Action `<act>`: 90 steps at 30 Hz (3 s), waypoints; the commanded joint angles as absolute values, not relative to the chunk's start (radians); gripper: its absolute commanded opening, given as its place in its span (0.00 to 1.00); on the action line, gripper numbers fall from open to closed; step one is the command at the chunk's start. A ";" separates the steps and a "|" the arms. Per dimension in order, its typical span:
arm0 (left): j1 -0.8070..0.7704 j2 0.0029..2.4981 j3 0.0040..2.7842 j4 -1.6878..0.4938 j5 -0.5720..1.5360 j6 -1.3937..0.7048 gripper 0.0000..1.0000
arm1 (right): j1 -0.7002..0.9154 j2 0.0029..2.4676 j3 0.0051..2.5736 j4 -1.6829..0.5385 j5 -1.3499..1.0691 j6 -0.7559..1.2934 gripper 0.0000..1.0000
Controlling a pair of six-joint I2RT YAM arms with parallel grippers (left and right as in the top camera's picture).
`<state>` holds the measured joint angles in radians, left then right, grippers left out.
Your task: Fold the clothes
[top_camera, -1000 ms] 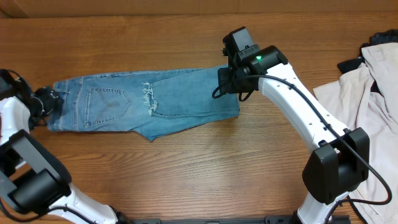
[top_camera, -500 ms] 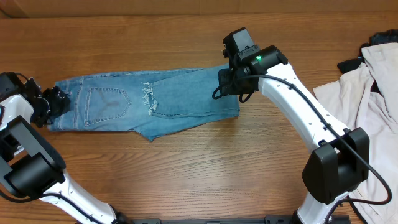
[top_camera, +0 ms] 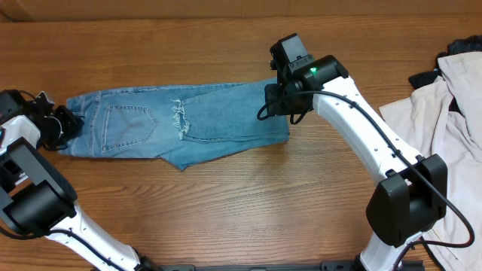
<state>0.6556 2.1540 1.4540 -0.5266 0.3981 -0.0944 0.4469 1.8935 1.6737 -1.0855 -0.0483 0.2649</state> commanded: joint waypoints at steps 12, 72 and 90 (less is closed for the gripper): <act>0.838 2.204 1.877 -0.946 0.356 -0.089 0.04 | 0.397 1.881 1.690 -1.079 -0.043 0.267 0.43; -0.080 2.116 2.055 -1.192 0.169 -0.226 0.04 | 0.387 1.885 1.688 -1.120 -0.084 0.266 0.42; -0.128 2.115 2.056 -1.104 0.327 -0.242 0.93 | 0.387 1.892 1.688 -1.136 -0.105 0.255 0.42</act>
<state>-0.1669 2.1559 2.0521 -1.0847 0.3164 -0.2562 0.3859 1.8935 1.6737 -1.1370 -0.0803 0.2649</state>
